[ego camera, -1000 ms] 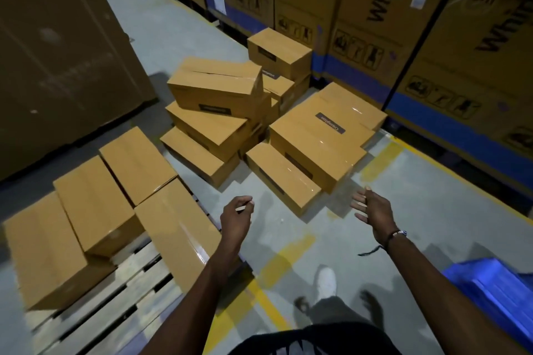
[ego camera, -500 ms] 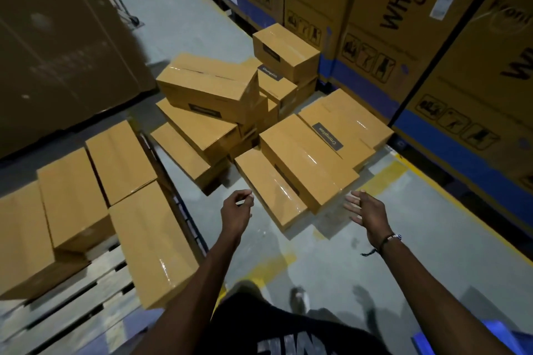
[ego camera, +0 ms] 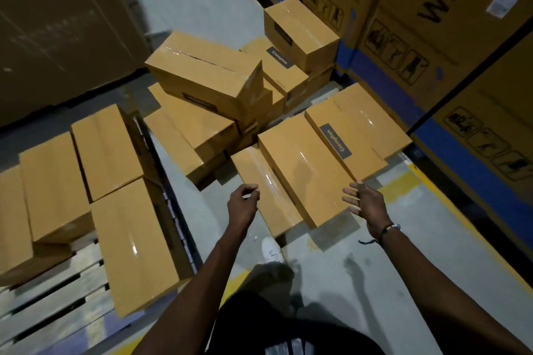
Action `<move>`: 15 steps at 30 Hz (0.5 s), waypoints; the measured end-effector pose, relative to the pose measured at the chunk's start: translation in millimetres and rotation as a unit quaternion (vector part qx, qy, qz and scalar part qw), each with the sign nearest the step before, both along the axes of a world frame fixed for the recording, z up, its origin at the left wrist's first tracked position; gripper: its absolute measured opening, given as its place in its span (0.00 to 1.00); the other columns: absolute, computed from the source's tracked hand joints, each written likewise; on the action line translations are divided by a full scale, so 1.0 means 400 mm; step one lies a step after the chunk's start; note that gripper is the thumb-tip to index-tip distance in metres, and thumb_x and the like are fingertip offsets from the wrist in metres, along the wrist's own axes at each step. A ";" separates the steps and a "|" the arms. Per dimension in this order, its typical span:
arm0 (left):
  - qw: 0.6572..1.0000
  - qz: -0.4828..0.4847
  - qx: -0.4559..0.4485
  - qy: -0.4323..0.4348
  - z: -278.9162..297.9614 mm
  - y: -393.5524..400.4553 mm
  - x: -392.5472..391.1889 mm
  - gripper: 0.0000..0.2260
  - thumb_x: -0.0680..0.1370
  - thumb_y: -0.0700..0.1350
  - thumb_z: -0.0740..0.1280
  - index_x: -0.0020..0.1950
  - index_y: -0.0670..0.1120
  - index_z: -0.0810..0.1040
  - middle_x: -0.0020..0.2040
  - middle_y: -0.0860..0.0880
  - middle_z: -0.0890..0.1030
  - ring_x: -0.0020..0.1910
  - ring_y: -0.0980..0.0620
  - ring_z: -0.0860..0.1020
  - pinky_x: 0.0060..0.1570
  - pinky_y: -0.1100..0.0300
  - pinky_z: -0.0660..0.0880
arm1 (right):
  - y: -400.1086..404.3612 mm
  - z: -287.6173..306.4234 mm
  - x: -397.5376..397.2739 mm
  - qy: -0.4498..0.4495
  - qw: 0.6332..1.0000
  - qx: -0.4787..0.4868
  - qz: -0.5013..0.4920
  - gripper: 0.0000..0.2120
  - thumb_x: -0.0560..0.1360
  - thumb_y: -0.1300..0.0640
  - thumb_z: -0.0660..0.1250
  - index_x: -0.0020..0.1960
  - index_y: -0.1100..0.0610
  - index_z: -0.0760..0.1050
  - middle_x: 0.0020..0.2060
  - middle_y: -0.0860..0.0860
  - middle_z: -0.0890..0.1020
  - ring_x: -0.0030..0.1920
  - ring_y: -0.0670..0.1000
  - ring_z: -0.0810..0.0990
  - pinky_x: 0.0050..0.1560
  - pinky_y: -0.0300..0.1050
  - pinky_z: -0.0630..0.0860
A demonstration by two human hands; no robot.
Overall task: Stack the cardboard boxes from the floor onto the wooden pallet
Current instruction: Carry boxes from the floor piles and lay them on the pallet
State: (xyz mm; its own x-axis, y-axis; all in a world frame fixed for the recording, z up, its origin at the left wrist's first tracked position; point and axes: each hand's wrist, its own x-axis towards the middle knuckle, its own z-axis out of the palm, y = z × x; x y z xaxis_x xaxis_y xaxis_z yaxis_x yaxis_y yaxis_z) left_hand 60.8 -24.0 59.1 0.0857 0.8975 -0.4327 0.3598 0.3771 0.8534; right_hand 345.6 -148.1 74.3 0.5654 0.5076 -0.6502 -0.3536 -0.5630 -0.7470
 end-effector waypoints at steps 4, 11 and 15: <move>1.000 -0.002 -0.023 0.004 -0.031 0.080 0.098 0.06 0.84 0.45 0.67 0.59 0.50 0.83 0.56 0.51 0.83 0.53 0.52 0.83 0.43 0.58 0.79 | 0.092 -0.022 0.084 0.005 1.000 -0.019 0.008 0.19 0.86 0.48 0.59 0.67 0.60 0.77 0.59 0.58 0.83 0.59 0.59 0.83 0.65 0.58 0.76; 0.997 0.004 -0.066 0.039 -0.189 0.180 0.239 0.07 0.83 0.47 0.69 0.60 0.49 0.82 0.59 0.48 0.83 0.50 0.50 0.83 0.45 0.54 0.82 | 0.258 -0.167 0.256 -0.056 0.993 -0.062 0.077 0.13 0.84 0.47 0.63 0.60 0.54 0.80 0.56 0.54 0.84 0.57 0.56 0.83 0.53 0.55 0.78; 0.992 0.020 -0.110 0.062 -0.363 0.221 0.309 0.11 0.81 0.52 0.71 0.62 0.50 0.79 0.62 0.48 0.82 0.54 0.48 0.82 0.57 0.43 0.82 | 0.336 -0.337 0.362 -0.125 0.973 -0.094 0.169 0.14 0.81 0.41 0.64 0.58 0.48 0.78 0.50 0.50 0.82 0.53 0.58 0.80 0.55 0.61 0.78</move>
